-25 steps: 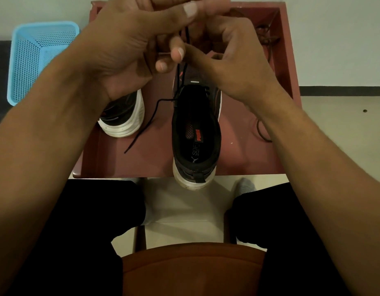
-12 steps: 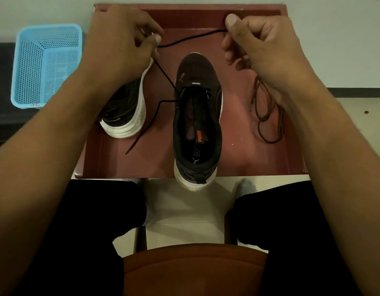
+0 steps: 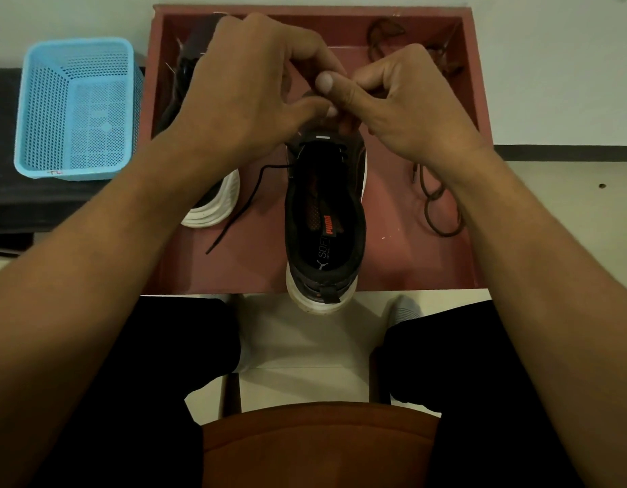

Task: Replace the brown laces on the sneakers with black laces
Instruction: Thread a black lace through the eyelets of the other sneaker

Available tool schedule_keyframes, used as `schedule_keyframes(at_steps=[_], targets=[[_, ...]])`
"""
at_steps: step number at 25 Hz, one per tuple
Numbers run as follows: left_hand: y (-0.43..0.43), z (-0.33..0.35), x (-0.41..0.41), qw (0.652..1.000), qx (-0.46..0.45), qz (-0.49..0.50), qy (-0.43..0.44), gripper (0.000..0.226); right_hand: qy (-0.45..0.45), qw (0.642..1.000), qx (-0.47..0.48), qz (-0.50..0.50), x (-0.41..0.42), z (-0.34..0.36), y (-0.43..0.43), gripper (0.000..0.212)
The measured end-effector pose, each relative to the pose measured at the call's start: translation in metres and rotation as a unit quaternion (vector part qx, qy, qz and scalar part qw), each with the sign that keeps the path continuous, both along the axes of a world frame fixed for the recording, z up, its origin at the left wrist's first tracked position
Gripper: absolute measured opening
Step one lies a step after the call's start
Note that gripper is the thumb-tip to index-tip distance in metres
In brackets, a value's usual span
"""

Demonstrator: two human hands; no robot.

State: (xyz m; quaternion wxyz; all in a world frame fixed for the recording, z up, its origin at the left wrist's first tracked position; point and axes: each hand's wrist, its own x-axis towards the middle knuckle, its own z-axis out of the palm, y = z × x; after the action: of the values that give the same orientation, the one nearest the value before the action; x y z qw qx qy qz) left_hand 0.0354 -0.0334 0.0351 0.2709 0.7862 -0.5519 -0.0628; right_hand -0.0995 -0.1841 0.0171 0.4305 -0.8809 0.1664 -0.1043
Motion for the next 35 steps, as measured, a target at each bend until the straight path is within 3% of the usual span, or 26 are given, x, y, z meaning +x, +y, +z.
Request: schedule_keyframes(at_steps=[5,13,15,18,22,25,28,35], targets=[[0.001,-0.010,0.012,0.999,-0.011,0.042,0.012,0.021,-0.024,1.000,-0.017,-0.004,-0.003,-0.002,-0.008,0.034],[-0.004,-0.009,0.007,0.997,-0.046,0.013,0.056,0.025,-0.032,0.999,0.022,-0.032,-0.005,0.001,-0.006,0.033],[-0.003,-0.010,0.009,0.997,-0.038,0.011,0.064,0.024,0.027,0.999,0.019,-0.037,-0.009,0.005,-0.009,0.044],[0.000,-0.013,0.009,0.998,0.017,-0.010,0.053,0.020,0.225,0.974,0.035,-0.013,-0.015,0.010,-0.009,0.059],[-0.002,-0.019,0.008,0.994,0.094,-0.025,0.048,0.012,0.327,0.942,0.070,0.017,-0.012,0.009,0.000,0.050],[-0.001,-0.019,0.007,0.986,0.147,-0.030,0.073,0.010,0.314,0.946,0.082,-0.011,-0.009,0.005,0.004,0.023],[0.001,-0.017,0.005,0.980,0.161,-0.017,0.118,0.013,0.288,0.949,0.121,-0.042,-0.012,0.004,0.002,0.010],[-0.005,-0.019,-0.007,0.985,0.137,0.060,0.087,0.014,0.227,0.950,0.196,-0.092,-0.011,0.003,-0.002,0.008]])
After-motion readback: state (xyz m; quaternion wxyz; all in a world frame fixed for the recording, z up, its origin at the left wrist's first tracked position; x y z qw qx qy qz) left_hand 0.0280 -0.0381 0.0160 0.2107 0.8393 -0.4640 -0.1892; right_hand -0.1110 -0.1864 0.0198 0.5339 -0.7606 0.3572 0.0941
